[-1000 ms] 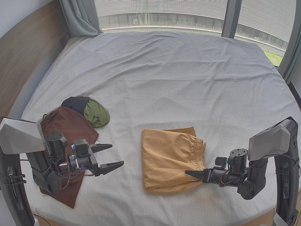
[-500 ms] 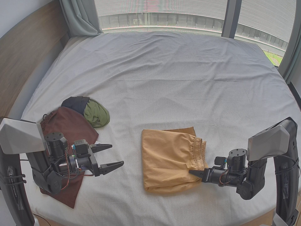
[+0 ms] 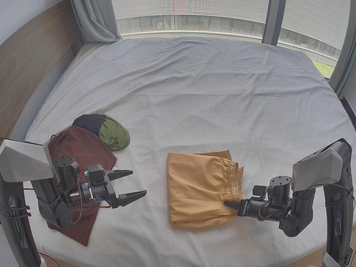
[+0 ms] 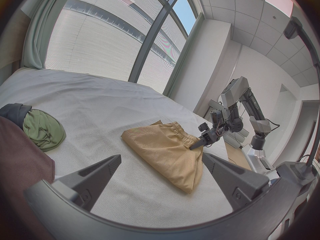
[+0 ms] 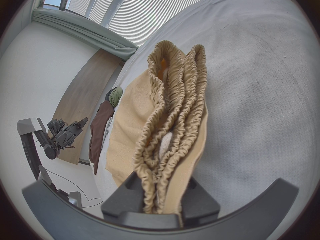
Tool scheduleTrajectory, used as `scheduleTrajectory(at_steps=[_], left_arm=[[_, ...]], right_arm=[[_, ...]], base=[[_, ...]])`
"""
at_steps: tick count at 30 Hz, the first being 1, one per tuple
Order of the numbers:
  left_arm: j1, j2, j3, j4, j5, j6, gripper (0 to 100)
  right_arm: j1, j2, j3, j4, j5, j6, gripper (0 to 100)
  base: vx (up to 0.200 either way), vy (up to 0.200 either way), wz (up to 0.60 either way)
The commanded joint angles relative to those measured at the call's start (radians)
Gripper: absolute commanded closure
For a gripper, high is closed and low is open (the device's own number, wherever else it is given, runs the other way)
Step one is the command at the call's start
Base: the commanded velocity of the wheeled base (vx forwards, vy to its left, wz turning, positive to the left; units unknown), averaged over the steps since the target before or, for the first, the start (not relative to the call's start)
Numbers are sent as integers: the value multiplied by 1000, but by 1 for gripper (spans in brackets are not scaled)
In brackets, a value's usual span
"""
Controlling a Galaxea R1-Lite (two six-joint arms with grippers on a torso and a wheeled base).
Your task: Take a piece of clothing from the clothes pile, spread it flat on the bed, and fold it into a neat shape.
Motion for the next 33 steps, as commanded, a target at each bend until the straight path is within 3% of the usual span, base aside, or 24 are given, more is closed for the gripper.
scheduleTrajectory(at_steps=[1,33], left_arm=[[0,-2,0,0,0,0,0],[6,-8,3,-2,0,2,0]], right_arm=[[18,-16,4,-1,1,0,100],[37,-164,3,-1,4,4,100]], base=[[0,0,0],[0,0,0]])
